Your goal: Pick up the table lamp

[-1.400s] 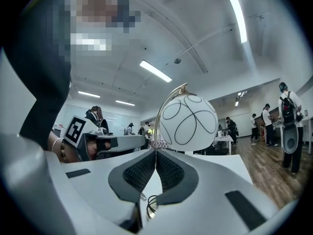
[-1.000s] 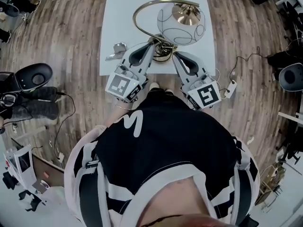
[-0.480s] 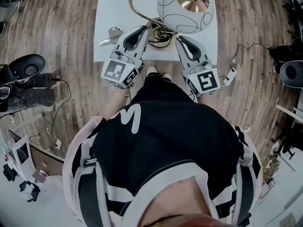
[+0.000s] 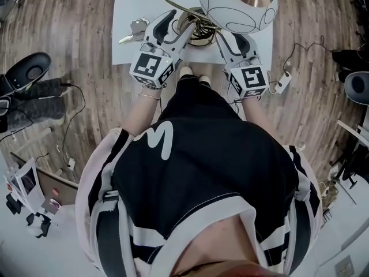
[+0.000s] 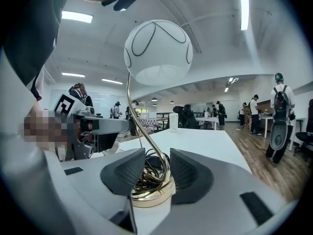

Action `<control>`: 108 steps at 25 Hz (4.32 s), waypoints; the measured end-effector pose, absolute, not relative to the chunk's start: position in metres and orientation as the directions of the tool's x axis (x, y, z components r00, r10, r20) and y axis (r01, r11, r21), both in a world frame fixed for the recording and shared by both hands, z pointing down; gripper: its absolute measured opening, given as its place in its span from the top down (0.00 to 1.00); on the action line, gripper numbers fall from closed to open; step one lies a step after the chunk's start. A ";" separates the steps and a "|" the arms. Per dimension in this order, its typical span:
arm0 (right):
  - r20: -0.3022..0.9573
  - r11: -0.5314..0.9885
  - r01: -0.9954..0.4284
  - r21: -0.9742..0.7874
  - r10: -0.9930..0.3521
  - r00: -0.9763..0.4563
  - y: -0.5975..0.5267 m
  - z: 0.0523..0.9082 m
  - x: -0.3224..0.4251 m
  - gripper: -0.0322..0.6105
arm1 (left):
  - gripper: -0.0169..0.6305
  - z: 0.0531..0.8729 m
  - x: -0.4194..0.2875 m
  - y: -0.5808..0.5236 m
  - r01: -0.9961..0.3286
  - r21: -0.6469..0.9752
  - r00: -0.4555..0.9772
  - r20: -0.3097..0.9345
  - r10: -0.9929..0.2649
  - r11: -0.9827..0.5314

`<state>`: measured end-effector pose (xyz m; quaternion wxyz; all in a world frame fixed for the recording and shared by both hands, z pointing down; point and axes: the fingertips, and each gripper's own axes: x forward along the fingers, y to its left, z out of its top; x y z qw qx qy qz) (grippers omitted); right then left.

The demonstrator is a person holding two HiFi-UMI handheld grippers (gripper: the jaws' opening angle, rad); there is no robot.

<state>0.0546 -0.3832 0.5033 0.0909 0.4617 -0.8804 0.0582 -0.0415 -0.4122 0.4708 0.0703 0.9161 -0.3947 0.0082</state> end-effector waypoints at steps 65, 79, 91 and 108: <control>0.175 0.435 -0.893 -0.114 -0.876 -0.449 -0.450 0.538 0.039 0.92 | 0.97 0.504 0.014 -0.436 -0.714 0.122 0.699 0.079 -0.710 -0.690; 0.150 0.458 -0.885 -0.085 -0.872 -0.466 -0.456 0.520 0.039 0.92 | 0.97 0.491 0.013 -0.439 -0.750 0.142 0.659 0.082 -0.747 -0.646; 0.114 0.463 -0.882 -0.089 -0.875 -0.471 -0.472 0.468 0.037 0.92 | 0.97 0.439 0.012 -0.454 -0.757 0.096 0.652 0.059 -0.756 -0.646; 0.073 0.481 -0.875 -0.052 -0.872 -0.484 -0.471 0.420 0.041 0.92 | 0.97 0.394 0.017 -0.453 -0.766 0.053 0.642 0.042 -0.765 -0.640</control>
